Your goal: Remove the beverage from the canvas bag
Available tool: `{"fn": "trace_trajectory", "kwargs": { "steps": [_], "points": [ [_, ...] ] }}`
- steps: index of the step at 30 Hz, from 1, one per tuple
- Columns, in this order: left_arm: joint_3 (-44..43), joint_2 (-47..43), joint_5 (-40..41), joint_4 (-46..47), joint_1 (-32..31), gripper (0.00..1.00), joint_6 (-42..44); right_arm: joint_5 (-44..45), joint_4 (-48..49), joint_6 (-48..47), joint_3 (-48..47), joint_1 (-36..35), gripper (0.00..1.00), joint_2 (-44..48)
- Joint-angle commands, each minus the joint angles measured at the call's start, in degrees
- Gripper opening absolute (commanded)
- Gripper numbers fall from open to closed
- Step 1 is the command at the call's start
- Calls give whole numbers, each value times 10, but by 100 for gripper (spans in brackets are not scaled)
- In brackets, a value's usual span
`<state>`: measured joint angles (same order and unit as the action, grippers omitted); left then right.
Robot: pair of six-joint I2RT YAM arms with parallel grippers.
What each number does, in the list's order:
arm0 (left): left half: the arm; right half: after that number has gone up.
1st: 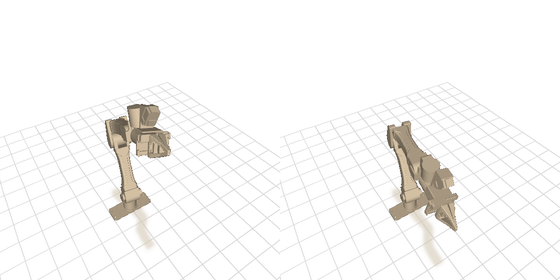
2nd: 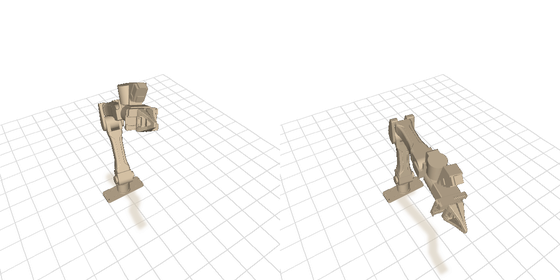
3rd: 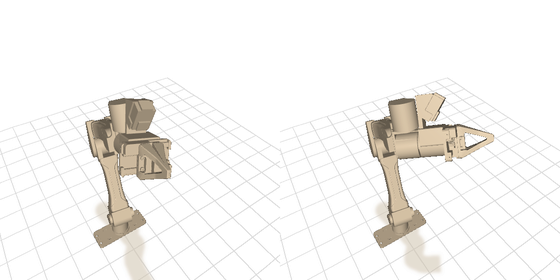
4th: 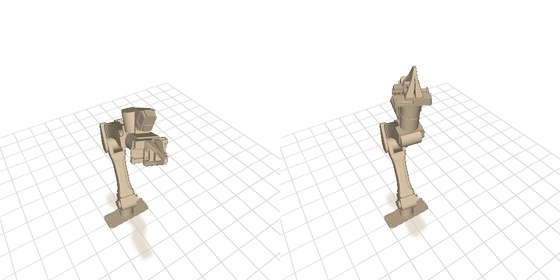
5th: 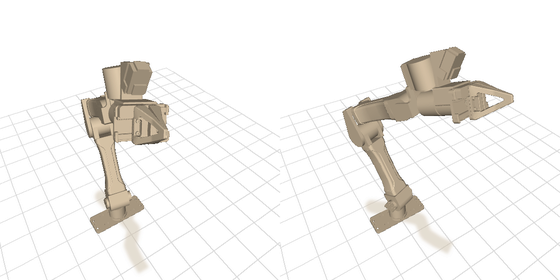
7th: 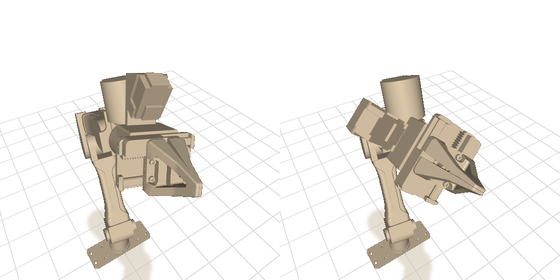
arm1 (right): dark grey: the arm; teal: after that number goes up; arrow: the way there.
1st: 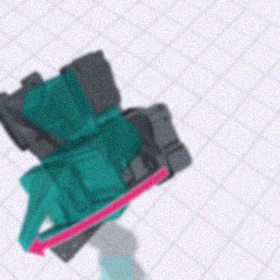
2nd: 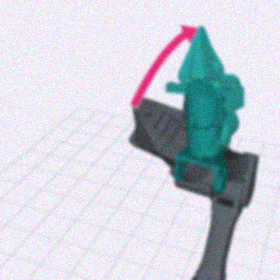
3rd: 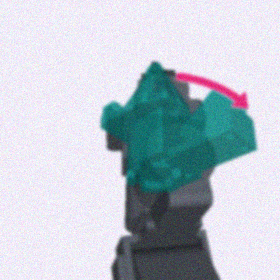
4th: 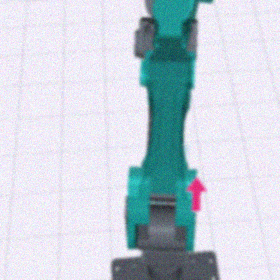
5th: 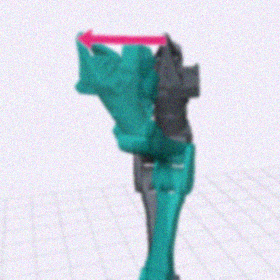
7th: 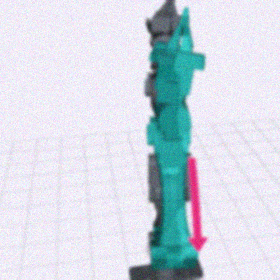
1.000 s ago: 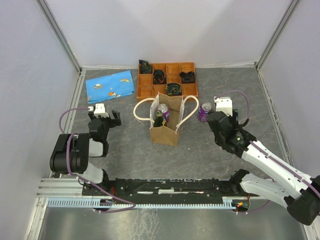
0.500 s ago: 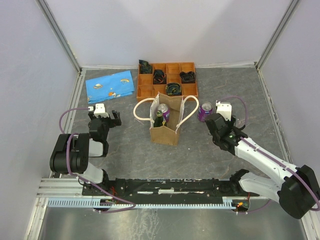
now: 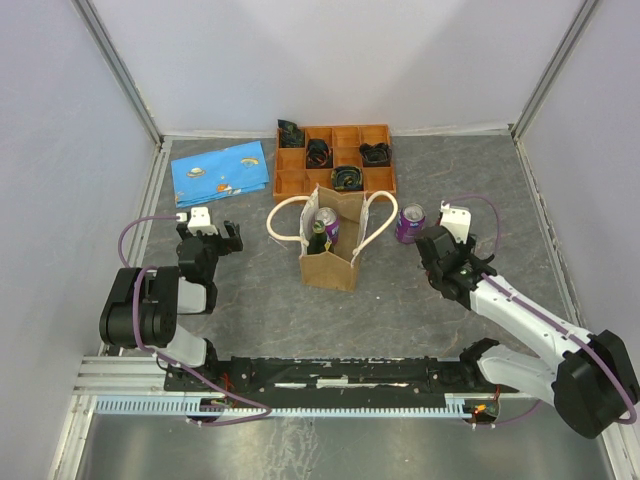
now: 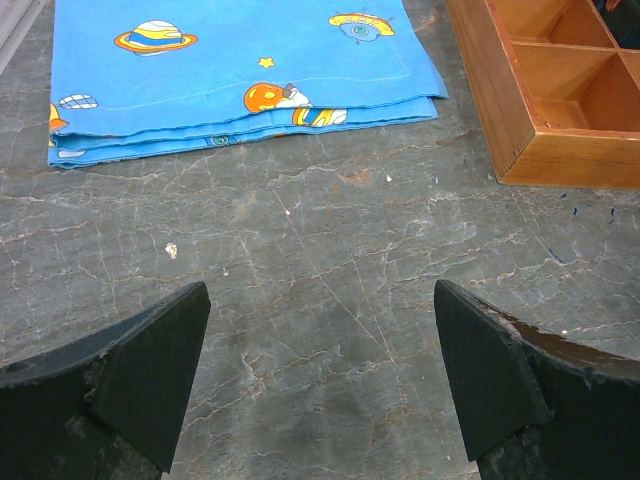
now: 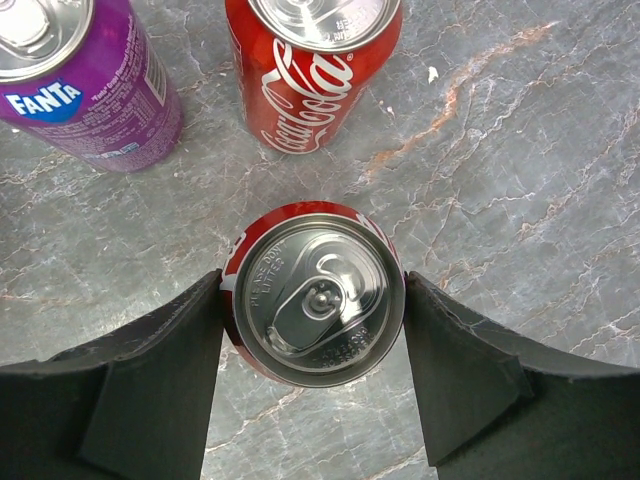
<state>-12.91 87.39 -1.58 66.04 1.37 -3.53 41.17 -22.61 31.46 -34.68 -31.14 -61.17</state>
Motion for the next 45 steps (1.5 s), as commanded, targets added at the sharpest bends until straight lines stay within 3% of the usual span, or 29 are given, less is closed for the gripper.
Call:
{"fn": "trace_trajectory", "kwargs": {
  "steps": [1, 4, 7, 16, 22, 27, 33, 39, 45],
  "points": [
    [-2, -3, 5, 21, -2, 99, 20, 18, 1, 21, -28, 2, 70, -5],
    [-3, -2, 5, 22, -2, 99, 20, 25, -14, 20, -41, 2, 89, -4],
    [-3, -3, 5, 22, -2, 99, 20, 34, -23, 5, -65, 1, 99, 4],
    [-3, -3, 5, 22, -2, 99, 20, 1, -16, -59, -183, -3, 99, 23],
    [-3, -3, 6, 21, -2, 99, 20, -18, 25, -142, -279, -61, 99, 6],
    [-3, -3, 5, 22, -2, 99, 20, -117, 24, -185, -382, -88, 99, -75],
    [-3, -3, 5, 22, -3, 99, 21, -212, -21, -168, -498, -91, 95, -205],
    [-3, -2, 5, 21, -2, 99, 20, -249, -66, -159, -563, -101, 87, -284],
    [-3, -3, 5, 22, -2, 99, 21, -262, -85, -173, -571, -120, 87, -320]
  ]
}}
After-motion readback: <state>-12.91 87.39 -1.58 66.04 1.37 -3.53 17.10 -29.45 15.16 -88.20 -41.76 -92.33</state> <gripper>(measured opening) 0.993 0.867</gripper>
